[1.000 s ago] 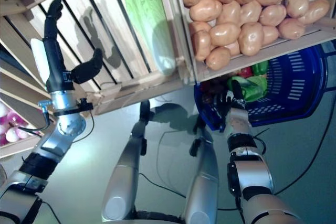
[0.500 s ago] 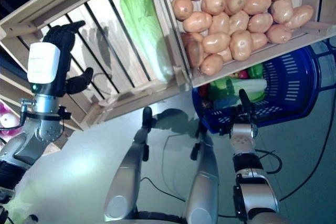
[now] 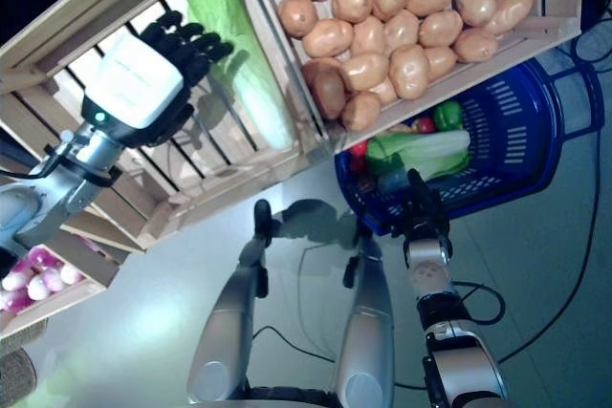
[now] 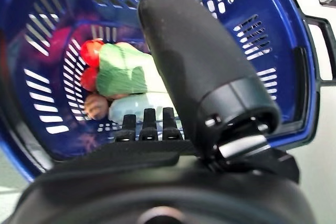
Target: Put vegetables into the basket
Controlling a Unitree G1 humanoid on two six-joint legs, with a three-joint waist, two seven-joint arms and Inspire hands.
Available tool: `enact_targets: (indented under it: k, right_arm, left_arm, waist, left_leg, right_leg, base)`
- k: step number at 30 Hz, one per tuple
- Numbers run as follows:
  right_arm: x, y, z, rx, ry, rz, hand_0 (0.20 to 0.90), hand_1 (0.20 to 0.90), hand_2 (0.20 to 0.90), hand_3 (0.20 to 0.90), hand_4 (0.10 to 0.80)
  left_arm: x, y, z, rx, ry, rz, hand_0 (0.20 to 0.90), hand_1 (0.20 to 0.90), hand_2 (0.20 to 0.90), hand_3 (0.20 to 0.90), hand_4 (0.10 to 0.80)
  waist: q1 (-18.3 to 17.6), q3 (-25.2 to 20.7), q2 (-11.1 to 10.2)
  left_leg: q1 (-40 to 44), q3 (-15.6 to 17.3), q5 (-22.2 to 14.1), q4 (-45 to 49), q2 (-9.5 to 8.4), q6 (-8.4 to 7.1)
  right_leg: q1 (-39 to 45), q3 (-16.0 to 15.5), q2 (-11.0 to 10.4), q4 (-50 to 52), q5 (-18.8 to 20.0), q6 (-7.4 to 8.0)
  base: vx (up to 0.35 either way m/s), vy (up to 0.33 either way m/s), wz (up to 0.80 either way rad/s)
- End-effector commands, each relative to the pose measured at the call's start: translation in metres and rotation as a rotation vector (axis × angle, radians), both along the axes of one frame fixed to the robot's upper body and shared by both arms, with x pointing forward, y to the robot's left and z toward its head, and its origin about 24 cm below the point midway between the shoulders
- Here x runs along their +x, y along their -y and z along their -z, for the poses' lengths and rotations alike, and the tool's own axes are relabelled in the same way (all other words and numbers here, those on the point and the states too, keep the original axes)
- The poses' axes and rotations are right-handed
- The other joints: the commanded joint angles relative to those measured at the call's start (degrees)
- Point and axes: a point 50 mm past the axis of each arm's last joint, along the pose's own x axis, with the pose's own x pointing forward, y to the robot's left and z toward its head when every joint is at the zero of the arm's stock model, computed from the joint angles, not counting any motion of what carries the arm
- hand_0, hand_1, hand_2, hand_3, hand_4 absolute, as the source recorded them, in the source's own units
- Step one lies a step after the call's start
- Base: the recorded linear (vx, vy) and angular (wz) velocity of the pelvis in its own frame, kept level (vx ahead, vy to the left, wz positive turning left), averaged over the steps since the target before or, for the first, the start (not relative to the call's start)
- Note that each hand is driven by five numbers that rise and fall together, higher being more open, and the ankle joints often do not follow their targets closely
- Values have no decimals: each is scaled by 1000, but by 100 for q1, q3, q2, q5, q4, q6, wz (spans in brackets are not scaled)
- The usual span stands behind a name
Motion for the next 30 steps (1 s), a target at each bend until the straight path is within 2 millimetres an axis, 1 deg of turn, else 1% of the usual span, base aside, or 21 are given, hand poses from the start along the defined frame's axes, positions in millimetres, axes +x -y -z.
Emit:
enact_targets:
  k: [1,4,6,7,10,17,20,30]
  right_arm:
    - [1,22,-25,-91,117,-9,900,900,900,900,800]
    - [4,22,-32,-103,136,-27,900,900,900,900,800]
    - [4,24,-33,-99,140,-28,900,900,900,900,800]
    - [4,26,-32,-98,137,-27,900,900,900,900,800]
    - [5,26,-34,-103,132,-28,900,900,900,900,800]
    - [9,28,-42,-108,150,-35,900,900,900,900,800]
    - [12,27,-45,-106,157,-41,900,900,900,900,800]
    - [21,20,-54,-99,166,-64,900,900,900,900,800]
  left_arm:
    - [-5,3,-41,-28,140,54,900,900,900,900,800]
    - [1,6,-36,20,80,52,900,900,900,900,800]
    - [5,7,-36,38,57,47,900,900,900,900,800]
    - [7,10,-35,60,33,44,900,900,900,900,800]
    - [11,11,-34,79,3,36,900,900,900,900,800]
    - [16,13,-25,153,-49,24,900,900,900,900,800]
    - [18,15,-24,169,-44,20,900,900,900,900,800]
    - [28,21,-21,193,56,54,900,900,900,900,800]
  waist:
    - [-92,-25,127]
    - [-130,-25,97]
    - [-156,-25,87]
    - [-183,-25,81]
    - [-214,-25,70]
    - [-247,-25,60]
    - [-260,-25,35]
    - [-318,-25,-85]
  left_leg:
    - [-454,303,73,332,-372,178]
    - [-466,334,49,336,-341,172]
    - [-535,335,91,354,-324,168]
    - [-522,333,45,390,-315,159]
    - [-540,352,37,400,-297,163]
    - [-605,373,60,414,-270,151]
    - [-636,384,58,424,-254,144]
    - [-639,393,57,420,-199,123]
  right_leg:
    - [354,-80,466,-605,485,-366]
    - [324,-56,471,-584,447,-359]
    - [252,-43,476,-569,481,-360]
    - [250,-31,477,-525,438,-352]
    - [219,-14,480,-516,432,-350]
    - [148,-7,482,-519,467,-349]
    - [129,0,492,-523,467,-348]
    - [163,18,533,-579,473,-354]
  base:
    - [0,0,0]
    - [0,0,0]
    - [-4,1,-2]
    - [1,7,-4]
    - [5,3,-1]
    - [0,0,0]
    - [0,0,0]
    - [0,0,0]
